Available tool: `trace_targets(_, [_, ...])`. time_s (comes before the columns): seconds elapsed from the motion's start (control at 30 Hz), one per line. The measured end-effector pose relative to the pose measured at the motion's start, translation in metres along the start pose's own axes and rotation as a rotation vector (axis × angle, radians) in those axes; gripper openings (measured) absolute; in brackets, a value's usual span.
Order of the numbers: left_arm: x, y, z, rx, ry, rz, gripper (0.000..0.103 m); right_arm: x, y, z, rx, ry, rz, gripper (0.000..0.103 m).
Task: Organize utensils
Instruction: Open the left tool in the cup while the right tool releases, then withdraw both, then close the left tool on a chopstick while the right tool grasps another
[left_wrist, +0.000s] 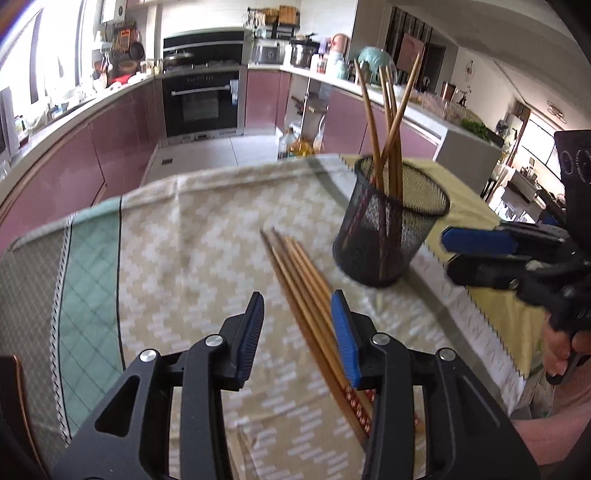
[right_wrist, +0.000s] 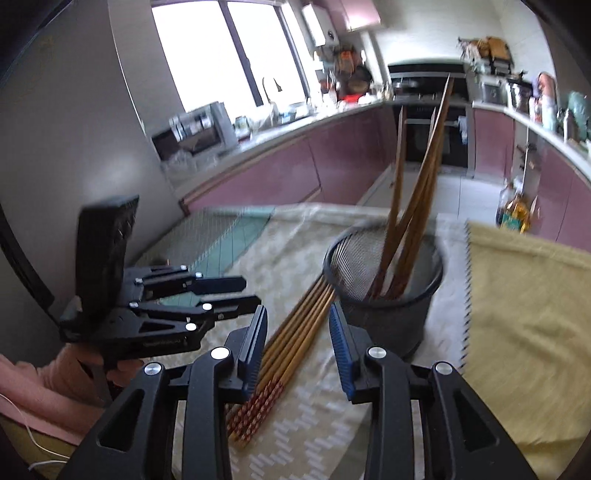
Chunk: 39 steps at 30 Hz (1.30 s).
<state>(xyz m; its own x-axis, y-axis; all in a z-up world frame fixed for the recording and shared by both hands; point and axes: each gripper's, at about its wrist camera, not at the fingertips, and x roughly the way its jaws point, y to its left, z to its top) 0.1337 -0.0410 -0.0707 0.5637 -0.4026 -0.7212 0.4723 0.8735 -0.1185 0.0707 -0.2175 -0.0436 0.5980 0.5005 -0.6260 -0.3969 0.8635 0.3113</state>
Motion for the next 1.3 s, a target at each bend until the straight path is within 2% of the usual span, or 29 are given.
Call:
trace_targets(0.13, [0.009,0.002,-0.019,-0.005,0.038,0.013,0.038,0.03,-0.001,-0.013,0.033,0.074,-0.01,0.033])
trace_targets(0.27, [0.016,0.001,-0.028,-0.002,0.059,0.026,0.039,0.044,-0.003,-0.019,0.053,0.104,-0.029,0.033])
trace_targets(0.8, [0.036,-0.008,-0.028,0.005,0.088,0.047,0.038,0.07,0.008,-0.026,0.055,0.133,-0.088,0.032])
trace_targets(1.3, [0.034,-0.003,-0.033,0.008,0.101,0.047,0.037,0.073,0.011,-0.024,0.042,0.151,-0.124,0.025])
